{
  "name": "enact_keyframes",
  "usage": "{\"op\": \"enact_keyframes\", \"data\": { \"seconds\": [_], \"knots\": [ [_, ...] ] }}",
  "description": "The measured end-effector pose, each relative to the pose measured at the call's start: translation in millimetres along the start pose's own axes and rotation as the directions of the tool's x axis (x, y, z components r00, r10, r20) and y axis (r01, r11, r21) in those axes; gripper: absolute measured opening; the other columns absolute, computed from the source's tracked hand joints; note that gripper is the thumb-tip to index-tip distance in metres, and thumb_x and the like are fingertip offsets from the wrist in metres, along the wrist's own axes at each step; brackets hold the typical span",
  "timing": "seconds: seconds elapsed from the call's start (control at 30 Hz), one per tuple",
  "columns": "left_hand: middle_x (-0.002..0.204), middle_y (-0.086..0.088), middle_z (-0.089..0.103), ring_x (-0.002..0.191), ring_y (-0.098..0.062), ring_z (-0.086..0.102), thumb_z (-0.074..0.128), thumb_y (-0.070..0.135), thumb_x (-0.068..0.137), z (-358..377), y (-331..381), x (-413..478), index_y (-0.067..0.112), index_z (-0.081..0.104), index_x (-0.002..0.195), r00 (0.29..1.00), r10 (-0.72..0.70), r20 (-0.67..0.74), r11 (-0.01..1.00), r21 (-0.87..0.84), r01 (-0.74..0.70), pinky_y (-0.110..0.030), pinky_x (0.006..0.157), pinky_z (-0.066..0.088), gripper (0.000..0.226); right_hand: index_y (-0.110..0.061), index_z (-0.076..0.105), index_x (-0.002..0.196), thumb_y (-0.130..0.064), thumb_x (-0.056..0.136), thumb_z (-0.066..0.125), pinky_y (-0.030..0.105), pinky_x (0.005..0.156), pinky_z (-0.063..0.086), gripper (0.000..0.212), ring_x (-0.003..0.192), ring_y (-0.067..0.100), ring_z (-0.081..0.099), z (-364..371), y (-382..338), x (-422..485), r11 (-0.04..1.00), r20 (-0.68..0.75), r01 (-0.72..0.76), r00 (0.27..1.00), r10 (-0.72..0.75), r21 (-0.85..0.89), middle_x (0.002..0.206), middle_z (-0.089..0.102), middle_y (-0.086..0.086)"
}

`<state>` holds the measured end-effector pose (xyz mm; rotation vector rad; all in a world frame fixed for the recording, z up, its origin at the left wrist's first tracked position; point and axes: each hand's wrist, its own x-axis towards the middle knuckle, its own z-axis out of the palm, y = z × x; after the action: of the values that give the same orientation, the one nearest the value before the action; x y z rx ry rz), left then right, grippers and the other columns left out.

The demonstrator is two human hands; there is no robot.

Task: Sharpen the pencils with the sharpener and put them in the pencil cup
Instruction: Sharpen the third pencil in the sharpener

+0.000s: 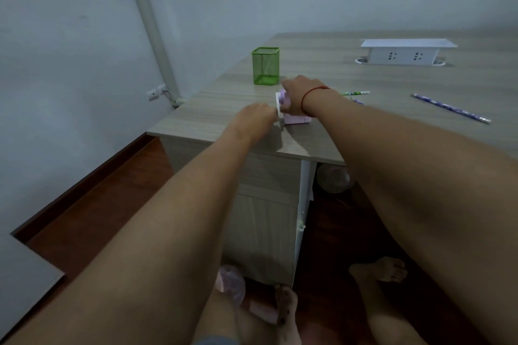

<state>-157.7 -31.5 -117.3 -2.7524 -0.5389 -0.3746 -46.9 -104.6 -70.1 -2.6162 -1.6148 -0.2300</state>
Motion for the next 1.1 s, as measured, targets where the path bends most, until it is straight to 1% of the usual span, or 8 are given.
{"op": "enact_keyframes", "data": {
  "seconds": [0.1,0.2,0.4,0.5,0.63,0.83,0.93,1.1],
  "knots": [
    [0.114,-0.018,0.063,0.104,-0.03,0.062,0.05,0.013,0.096,4.9,3.9,4.7,0.002,0.061,0.116,0.992,-0.039,0.12,0.998,-0.04,0.044,-0.036,0.092,0.048,0.026,-0.012,0.05,0.128,-0.035,0.09,0.051,0.04,0.089,0.046,0.044,0.109,0.033,0.056,2.3,2.6,-0.8,0.999,-0.024,0.034,0.999,-0.033,0.029,0.126,0.054,0.015],
    [0.114,-0.016,0.063,0.103,-0.03,0.062,0.046,0.017,0.098,5.1,-3.0,14.0,0.006,0.062,0.114,0.979,-0.033,0.2,0.997,-0.057,0.045,-0.036,0.09,0.047,0.026,-0.013,0.051,0.126,-0.035,0.09,0.05,0.039,0.087,0.047,0.042,0.108,0.033,0.057,5.2,4.3,0.2,0.997,-0.035,0.049,0.998,-0.047,0.061,0.125,0.054,0.014],
    [0.112,-0.018,0.063,0.102,-0.032,0.06,0.044,0.019,0.098,-0.5,-12.8,38.1,0.004,0.062,0.11,0.971,-0.086,0.225,0.98,-0.155,0.123,-0.039,0.09,0.045,0.026,-0.014,0.052,0.122,-0.035,0.089,0.051,0.04,0.088,0.048,0.039,0.106,0.031,0.057,5.4,8.7,2.8,0.993,-0.045,0.08,0.996,-0.076,0.084,0.124,0.053,0.013],
    [0.108,-0.02,0.064,0.098,-0.034,0.061,0.048,0.017,0.096,-10.3,-22.9,50.8,0.004,0.065,0.104,0.977,-0.086,0.197,0.986,-0.124,0.112,-0.039,0.084,0.046,0.023,-0.015,0.051,0.122,-0.034,0.088,0.055,0.041,0.089,0.049,0.039,0.106,0.031,0.056,5.8,13.9,4.1,0.991,-0.028,0.096,0.995,-0.094,0.093,0.124,0.054,0.013],
    [0.106,-0.024,0.064,0.096,-0.04,0.062,0.05,0.019,0.096,-24.9,-33.7,65.1,-0.001,0.066,0.103,0.993,0.02,0.115,0.996,-0.084,-0.011,-0.042,0.075,0.046,0.026,-0.016,0.041,0.139,-0.042,0.089,0.056,0.042,0.092,0.045,0.058,0.115,0.033,0.053,0.2,25.3,3.0,0.991,0.017,0.069,0.997,-0.072,0.111,0.133,0.05,0.014],
    [0.105,-0.026,0.063,0.096,-0.043,0.061,0.045,0.026,0.099,-31.0,-47.2,67.0,0.002,0.065,0.105,0.998,0.066,-0.013,0.998,0.0,-0.066,-0.045,0.075,0.046,0.032,-0.017,0.038,0.141,-0.04,0.092,0.053,0.04,0.095,0.043,0.056,0.121,0.033,0.051,-5.9,14.2,7.9,0.996,0.052,0.09,0.995,-0.09,0.004,0.139,0.046,0.013],
    [0.101,-0.028,0.063,0.094,-0.045,0.061,0.044,0.022,0.099,-36.3,-44.9,60.9,0.0,0.065,0.104,0.996,0.068,-0.063,0.998,-0.009,-0.069,-0.045,0.073,0.045,0.031,-0.018,0.036,0.142,-0.045,0.091,0.054,0.042,0.096,0.043,0.06,0.122,0.035,0.05,-1.9,12.4,7.7,0.998,0.044,0.053,0.998,-0.052,-0.028,0.14,0.044,0.014],
    [0.1,-0.031,0.064,0.093,-0.046,0.061,0.043,0.014,0.098,-44.2,-32.1,34.1,-0.003,0.063,0.106,0.987,0.081,-0.139,0.996,-0.014,-0.083,-0.047,0.074,0.046,0.026,-0.016,0.042,0.137,-0.045,0.089,0.058,0.041,0.096,0.043,0.058,0.122,0.035,0.05,-4.8,7.2,4.6,0.999,0.055,0.027,0.998,-0.026,-0.019,0.138,0.046,0.015]
  ]
}}
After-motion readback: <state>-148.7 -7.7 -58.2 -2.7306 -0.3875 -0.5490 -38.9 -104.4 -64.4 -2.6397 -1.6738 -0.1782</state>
